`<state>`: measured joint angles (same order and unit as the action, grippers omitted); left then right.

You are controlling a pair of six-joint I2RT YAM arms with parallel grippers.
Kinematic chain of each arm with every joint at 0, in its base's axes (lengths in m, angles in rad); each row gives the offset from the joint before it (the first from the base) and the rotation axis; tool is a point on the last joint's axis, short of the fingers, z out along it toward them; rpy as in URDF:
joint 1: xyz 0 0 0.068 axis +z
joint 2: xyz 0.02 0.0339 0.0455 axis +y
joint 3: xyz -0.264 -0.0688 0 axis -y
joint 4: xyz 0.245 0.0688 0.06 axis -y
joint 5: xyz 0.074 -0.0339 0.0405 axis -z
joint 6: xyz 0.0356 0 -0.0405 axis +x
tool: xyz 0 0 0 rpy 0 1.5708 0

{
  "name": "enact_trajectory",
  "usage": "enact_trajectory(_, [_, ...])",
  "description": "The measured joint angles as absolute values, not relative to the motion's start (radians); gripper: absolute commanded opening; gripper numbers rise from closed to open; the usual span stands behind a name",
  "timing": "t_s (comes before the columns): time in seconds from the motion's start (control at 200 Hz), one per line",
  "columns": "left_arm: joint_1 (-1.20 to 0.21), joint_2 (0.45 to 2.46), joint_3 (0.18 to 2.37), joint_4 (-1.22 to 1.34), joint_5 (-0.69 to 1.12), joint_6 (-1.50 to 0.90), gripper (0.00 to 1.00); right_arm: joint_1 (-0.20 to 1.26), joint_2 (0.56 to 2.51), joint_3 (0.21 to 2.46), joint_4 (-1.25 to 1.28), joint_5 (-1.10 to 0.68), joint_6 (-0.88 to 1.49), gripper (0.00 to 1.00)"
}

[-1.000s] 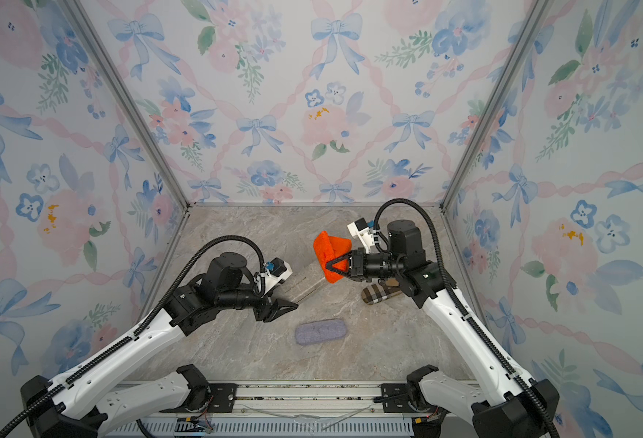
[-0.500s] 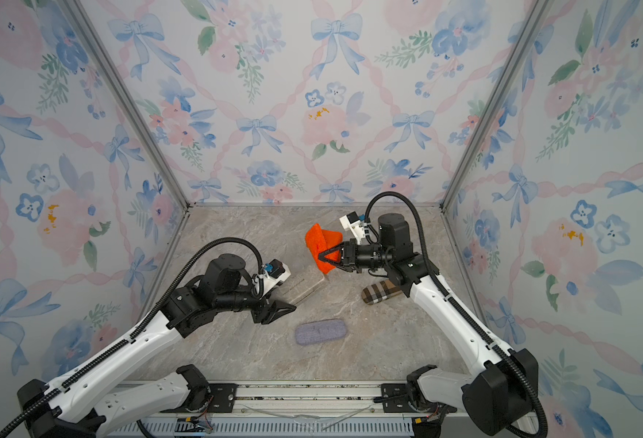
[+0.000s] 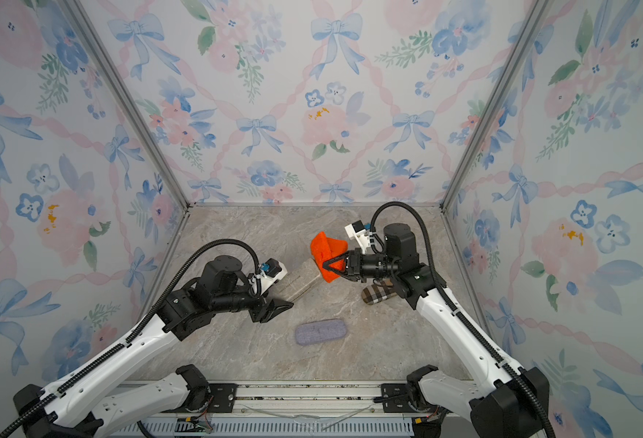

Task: Wipe the eyeglass case
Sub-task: Wipe the dirt from the eyeglass case.

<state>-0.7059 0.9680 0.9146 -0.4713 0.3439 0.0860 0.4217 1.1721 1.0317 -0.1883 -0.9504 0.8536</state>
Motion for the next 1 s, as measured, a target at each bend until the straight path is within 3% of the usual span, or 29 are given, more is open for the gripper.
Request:
enact_trajectory(0.295, [-0.702, 0.966, 0.907, -0.517, 0.329, 0.059, 0.23, 0.441, 1.343, 1.071, -0.061, -0.988, 0.876, 0.00])
enact_trajectory(0.455, [-0.702, 0.969, 0.906, -0.523, 0.310, 0.052, 0.19, 0.448, 1.336, 1.070, -0.075, -0.971, 0.862, 0.00])
enact_trajectory(0.825, [-0.661, 1.040, 1.003, -0.396, 0.339, -0.060, 0.14, 0.398, 0.946, 0.915, -0.156, -0.995, 0.873, 0.00])
enact_trajectory(1.0, [-0.657, 1.065, 1.122, -0.330, 0.451, -0.189, 0.15, 0.367, 0.845, 0.885, -0.153, -0.892, 0.797, 0.00])
